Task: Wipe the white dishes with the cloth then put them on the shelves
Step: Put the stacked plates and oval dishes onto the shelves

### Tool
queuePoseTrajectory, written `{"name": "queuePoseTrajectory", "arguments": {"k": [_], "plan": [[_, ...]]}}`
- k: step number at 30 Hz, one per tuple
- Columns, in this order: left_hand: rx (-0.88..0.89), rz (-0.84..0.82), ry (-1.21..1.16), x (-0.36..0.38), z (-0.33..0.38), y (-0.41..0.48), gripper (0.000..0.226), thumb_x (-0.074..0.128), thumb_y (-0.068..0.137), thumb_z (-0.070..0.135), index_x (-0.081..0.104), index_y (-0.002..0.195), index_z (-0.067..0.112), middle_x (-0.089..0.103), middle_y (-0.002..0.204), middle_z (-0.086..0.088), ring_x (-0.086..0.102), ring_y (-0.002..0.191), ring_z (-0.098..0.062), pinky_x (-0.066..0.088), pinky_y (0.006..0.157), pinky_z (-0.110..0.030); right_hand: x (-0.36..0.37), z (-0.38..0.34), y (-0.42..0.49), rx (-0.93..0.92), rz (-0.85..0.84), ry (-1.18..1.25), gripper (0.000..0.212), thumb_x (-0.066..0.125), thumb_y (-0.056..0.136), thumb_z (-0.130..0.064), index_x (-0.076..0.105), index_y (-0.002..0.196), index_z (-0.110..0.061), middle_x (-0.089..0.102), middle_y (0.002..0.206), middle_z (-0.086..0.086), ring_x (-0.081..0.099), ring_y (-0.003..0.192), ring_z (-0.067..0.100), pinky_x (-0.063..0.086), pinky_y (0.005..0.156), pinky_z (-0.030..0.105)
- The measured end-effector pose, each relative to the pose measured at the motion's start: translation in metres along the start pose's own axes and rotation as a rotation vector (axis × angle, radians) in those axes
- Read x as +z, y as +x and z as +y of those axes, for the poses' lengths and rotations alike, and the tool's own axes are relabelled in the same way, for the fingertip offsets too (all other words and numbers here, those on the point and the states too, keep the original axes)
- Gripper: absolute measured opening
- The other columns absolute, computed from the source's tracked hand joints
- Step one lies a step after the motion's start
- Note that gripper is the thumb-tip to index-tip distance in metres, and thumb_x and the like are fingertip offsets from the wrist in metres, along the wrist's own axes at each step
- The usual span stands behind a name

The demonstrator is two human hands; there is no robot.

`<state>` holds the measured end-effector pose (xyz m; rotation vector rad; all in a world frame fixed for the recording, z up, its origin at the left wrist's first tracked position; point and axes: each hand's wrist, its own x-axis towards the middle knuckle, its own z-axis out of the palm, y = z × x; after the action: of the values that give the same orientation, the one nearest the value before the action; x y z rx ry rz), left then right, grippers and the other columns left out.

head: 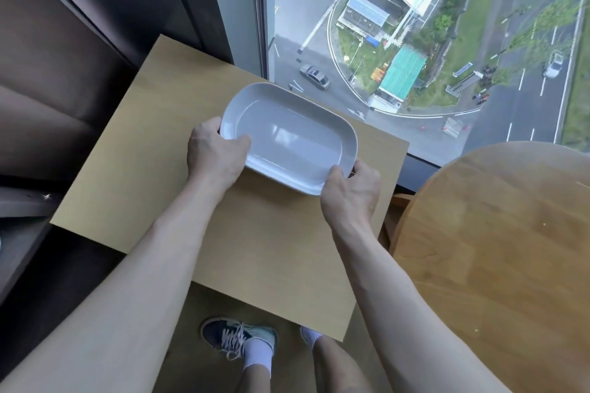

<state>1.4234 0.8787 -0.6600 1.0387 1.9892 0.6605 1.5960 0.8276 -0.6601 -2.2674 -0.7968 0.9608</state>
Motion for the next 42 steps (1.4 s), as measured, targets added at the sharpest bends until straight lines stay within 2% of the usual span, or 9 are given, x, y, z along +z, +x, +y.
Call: {"name": "queuePoseTrajectory", "arguments": {"k": [5, 10, 12, 14, 24, 30, 34, 39, 42], "plan": [[0.061, 0.024, -0.079, -0.002, 0.000, -0.011, 0.008, 0.069, 0.087, 0.016, 0.063, 0.087, 0.010, 0.060, 0.074, 0.006, 0.053, 0.069, -0.022, 0.042, 0.060, -0.029, -0.005, 0.000, 0.001, -0.008, 0.036, 0.087, 0.022, 0.057, 0.090, -0.014, 0.049, 0.069, -0.016, 0.052, 0.068, -0.004, 0.045, 0.059, 0.013, 0.035, 0.052, 0.019], [0.011, 0.004, -0.294, -0.010, -0.009, -0.015, 0.036, 0.070, 0.088, 0.011, 0.062, 0.123, 0.016, 0.070, 0.104, 0.007, 0.068, 0.085, -0.002, 0.052, 0.070, -0.017, -0.001, 0.008, -0.008, 0.023, 0.023, 0.120, 0.006, 0.060, 0.084, -0.020, 0.058, 0.082, -0.015, 0.058, 0.077, -0.005, 0.054, 0.070, 0.017, 0.044, 0.060, 0.030], [-0.017, -0.021, -0.394, -0.014, -0.017, -0.017, 0.038, 0.069, 0.089, 0.006, 0.056, 0.121, 0.020, 0.066, 0.102, 0.010, 0.064, 0.075, 0.011, 0.046, 0.062, -0.008, 0.002, 0.008, -0.013, 0.044, 0.007, 0.098, 0.009, 0.061, 0.082, -0.023, 0.061, 0.087, -0.015, 0.062, 0.095, 0.005, 0.059, 0.082, 0.023, 0.051, 0.069, 0.038], [-0.045, -0.049, -0.468, -0.020, -0.027, -0.020, 0.040, 0.069, 0.090, 0.003, 0.052, 0.120, 0.023, 0.066, 0.102, 0.008, 0.065, 0.080, 0.003, 0.049, 0.066, -0.011, 0.003, 0.006, -0.015, 0.044, -0.001, 0.100, 0.012, 0.062, 0.081, -0.020, 0.062, 0.088, -0.012, 0.064, 0.099, 0.012, 0.059, 0.080, 0.023, 0.049, 0.066, 0.035], [-0.273, 0.088, -0.728, -0.102, -0.095, -0.065, 0.039, 0.075, 0.091, 0.006, 0.057, 0.111, 0.035, 0.071, 0.113, 0.002, 0.074, 0.090, -0.008, 0.060, 0.075, -0.029, 0.024, -0.005, -0.072, -0.179, -0.246, 0.022, 0.020, 0.073, 0.086, -0.022, 0.064, 0.103, -0.027, 0.069, 0.096, -0.014, 0.063, 0.074, -0.011, 0.044, 0.054, 0.008], [-0.464, 0.319, -0.880, -0.182, -0.183, -0.126, 0.037, 0.072, 0.092, -0.002, 0.063, 0.121, 0.021, 0.071, 0.121, -0.007, 0.073, 0.108, -0.026, 0.064, 0.089, -0.047, 0.088, 0.002, -0.150, -0.209, -0.611, -0.076, 0.057, 0.082, 0.076, -0.015, 0.062, 0.128, -0.024, 0.072, 0.107, -0.005, 0.070, 0.091, 0.011, 0.055, 0.075, 0.034], [-0.552, 0.453, -0.883, -0.243, -0.251, -0.164, 0.043, 0.072, 0.091, -0.003, 0.065, 0.129, 0.017, 0.073, 0.122, -0.005, 0.073, 0.108, -0.027, 0.063, 0.090, -0.046, 0.140, 0.013, -0.201, -0.099, -1.095, -0.171, 0.043, 0.076, 0.064, -0.007, 0.071, 0.106, -0.007, 0.073, 0.101, 0.019, 0.069, 0.093, 0.041, 0.058, 0.081, 0.052], [-0.616, 0.533, -0.777, -0.307, -0.327, -0.197, 0.031, 0.073, 0.089, 0.000, 0.075, 0.110, 0.021, 0.080, 0.109, 0.000, 0.075, 0.105, -0.025, 0.059, 0.099, -0.048, 0.208, 0.028, -0.274, -0.136, -1.403, -0.454, 0.051, 0.069, 0.072, -0.037, 0.064, 0.115, -0.010, 0.074, 0.107, 0.009, 0.074, 0.093, 0.026, 0.064, 0.075, 0.044], [-0.665, 0.675, -0.801, -0.330, -0.369, -0.197, 0.033, 0.077, 0.086, 0.001, 0.071, 0.116, 0.013, 0.078, 0.112, -0.004, 0.074, 0.106, -0.025, 0.059, 0.099, -0.045, 0.248, 0.039, -0.316, -0.306, -1.455, -0.567, 0.036, 0.064, 0.088, -0.028, 0.061, 0.119, -0.011, 0.070, 0.112, 0.009, 0.074, 0.089, 0.025, 0.064, 0.075, 0.042]]}}
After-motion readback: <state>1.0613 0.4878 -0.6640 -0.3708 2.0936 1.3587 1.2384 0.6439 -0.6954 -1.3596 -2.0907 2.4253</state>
